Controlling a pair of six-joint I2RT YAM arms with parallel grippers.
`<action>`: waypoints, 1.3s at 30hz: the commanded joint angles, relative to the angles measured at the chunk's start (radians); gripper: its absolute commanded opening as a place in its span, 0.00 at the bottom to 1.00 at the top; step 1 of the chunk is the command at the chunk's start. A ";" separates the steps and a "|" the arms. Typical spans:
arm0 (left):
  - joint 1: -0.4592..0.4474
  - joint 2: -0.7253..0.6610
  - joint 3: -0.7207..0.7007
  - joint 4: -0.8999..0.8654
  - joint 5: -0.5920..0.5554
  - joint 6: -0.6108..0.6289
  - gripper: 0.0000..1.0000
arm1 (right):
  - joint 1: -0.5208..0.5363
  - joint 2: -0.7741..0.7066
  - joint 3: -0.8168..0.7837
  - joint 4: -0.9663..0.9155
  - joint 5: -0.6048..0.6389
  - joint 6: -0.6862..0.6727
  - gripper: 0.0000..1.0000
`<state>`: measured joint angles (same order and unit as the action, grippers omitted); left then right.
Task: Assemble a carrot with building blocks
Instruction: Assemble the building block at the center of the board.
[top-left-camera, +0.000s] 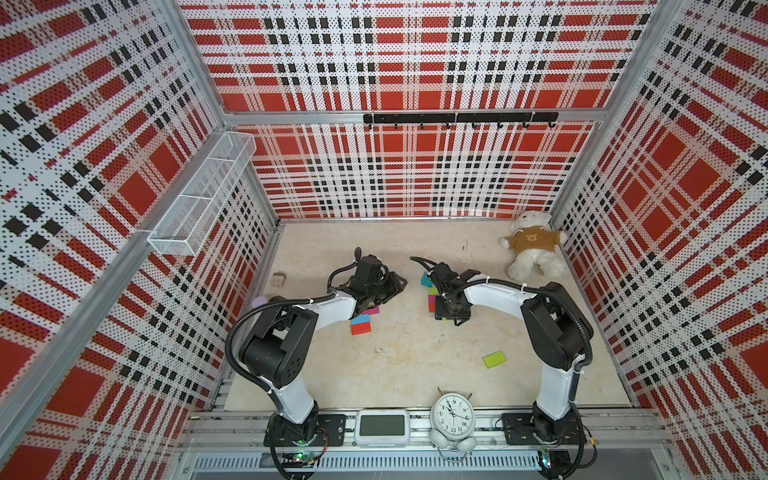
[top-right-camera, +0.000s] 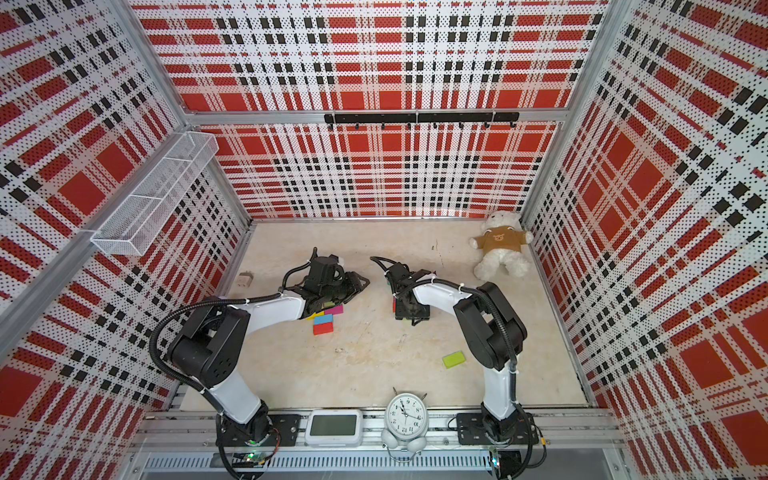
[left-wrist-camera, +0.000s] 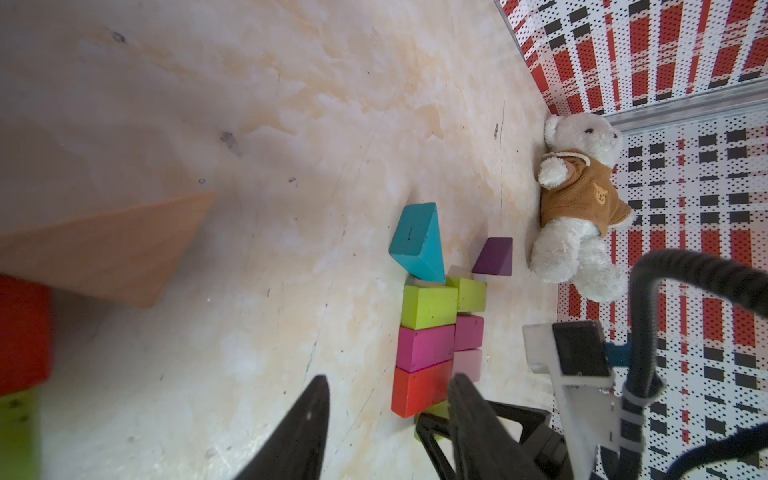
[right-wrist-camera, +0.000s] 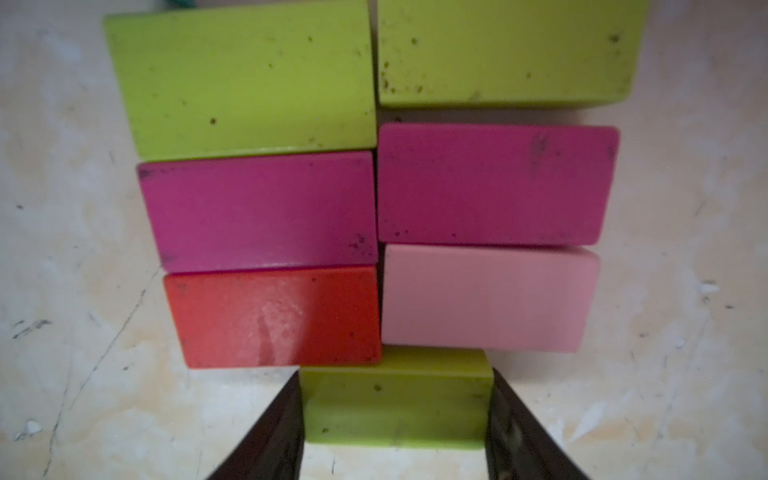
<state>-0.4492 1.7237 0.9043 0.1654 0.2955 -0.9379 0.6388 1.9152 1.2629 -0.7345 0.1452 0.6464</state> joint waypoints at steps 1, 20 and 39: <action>0.006 0.011 0.022 0.020 0.002 -0.006 0.50 | -0.004 0.044 0.006 0.012 0.005 -0.004 0.59; -0.009 0.011 0.010 0.023 -0.004 -0.013 0.50 | -0.005 -0.015 0.003 -0.003 0.007 -0.007 0.76; -0.053 -0.064 -0.030 0.025 -0.039 -0.015 0.50 | -0.004 -0.406 -0.269 -0.161 0.028 0.025 0.80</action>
<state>-0.4900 1.7020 0.8909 0.1703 0.2764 -0.9428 0.6373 1.5616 1.0458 -0.8188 0.1478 0.6571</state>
